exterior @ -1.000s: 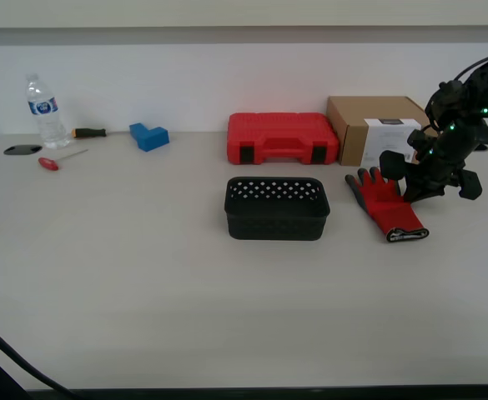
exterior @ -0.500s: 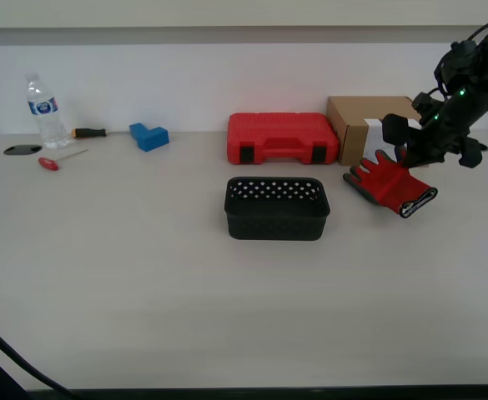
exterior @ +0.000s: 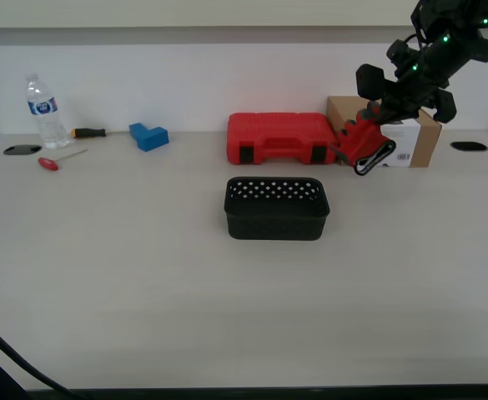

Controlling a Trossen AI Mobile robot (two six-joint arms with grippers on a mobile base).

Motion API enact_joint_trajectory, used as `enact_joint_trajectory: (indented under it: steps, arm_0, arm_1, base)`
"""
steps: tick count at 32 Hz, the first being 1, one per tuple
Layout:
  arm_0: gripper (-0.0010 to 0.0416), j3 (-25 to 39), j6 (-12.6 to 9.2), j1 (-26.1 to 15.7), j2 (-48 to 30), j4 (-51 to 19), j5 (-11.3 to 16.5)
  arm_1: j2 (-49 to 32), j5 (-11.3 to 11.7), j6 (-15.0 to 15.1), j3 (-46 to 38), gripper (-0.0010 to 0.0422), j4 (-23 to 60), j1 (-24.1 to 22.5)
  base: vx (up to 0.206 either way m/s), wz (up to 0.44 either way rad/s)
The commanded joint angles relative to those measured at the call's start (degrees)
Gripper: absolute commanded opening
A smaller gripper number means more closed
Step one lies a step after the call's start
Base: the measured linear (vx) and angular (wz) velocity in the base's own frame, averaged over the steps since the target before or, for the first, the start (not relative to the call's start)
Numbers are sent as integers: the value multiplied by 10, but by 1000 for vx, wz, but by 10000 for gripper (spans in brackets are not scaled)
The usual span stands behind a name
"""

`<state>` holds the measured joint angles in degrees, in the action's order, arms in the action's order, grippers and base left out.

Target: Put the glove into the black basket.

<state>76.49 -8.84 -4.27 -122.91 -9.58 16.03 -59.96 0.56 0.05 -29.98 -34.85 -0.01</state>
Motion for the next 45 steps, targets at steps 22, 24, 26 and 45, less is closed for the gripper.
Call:
enact_joint_trajectory:
  steps: [22,24,26,45]
  arm_0:
    - [-1,-30,-44,-221,57,-51,-26]
    - [-1,-48,-54,-222,57,-37,-26]
    - [-1,-63,-62,-224,57,-19,-26]
    - [-1,-38,-106,-238,-72,33,-37]
  arm_1:
    - [0,0,0,0,0,-4,0]
    - [0,1,0,0,0,-4,0]
    - [0,0,0,-1,0,-4,0]
    - [0,1,0,0,0,-4,0]
  base:
    - [0,0]
    - [0,0]
    - [0,0]
    - [0,2]
